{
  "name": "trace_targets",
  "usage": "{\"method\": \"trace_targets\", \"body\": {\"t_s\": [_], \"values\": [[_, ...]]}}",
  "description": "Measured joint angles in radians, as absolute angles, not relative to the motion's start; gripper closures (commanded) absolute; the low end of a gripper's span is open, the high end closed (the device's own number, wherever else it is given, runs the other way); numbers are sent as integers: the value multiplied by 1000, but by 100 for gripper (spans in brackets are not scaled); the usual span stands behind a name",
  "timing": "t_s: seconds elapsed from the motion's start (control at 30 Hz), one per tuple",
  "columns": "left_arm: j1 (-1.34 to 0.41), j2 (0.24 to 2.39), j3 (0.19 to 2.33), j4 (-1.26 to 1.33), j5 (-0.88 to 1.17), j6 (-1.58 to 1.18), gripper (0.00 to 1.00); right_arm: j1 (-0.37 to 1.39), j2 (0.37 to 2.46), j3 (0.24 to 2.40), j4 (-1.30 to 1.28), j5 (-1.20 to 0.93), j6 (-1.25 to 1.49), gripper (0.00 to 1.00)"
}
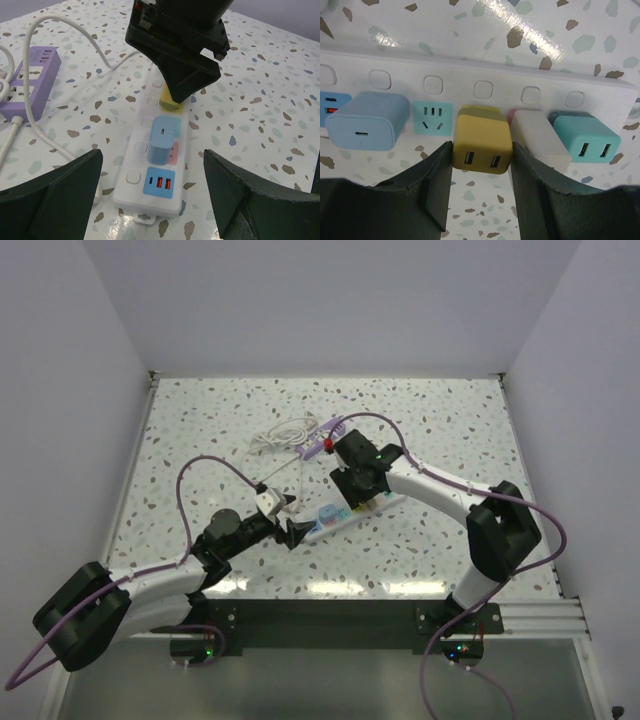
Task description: Insert the plug
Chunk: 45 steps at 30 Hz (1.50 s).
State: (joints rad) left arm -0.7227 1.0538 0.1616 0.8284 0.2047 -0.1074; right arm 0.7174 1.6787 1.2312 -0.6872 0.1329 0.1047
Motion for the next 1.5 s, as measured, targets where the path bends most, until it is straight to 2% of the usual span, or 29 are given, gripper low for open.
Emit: {"method": "trace_targets", "body": {"t_s": [0.8, 1.27, 1.5], "values": [[-728, 1052, 162, 826, 205, -107, 14, 725, 1684, 1215, -630, 147, 111, 100], [-739, 1053, 163, 821, 200, -84, 14, 723, 1612, 1082, -455, 157, 159, 100], [-800, 1117, 184, 822, 128, -41, 15, 725, 1552, 1008, -440, 165, 208, 100]]}}
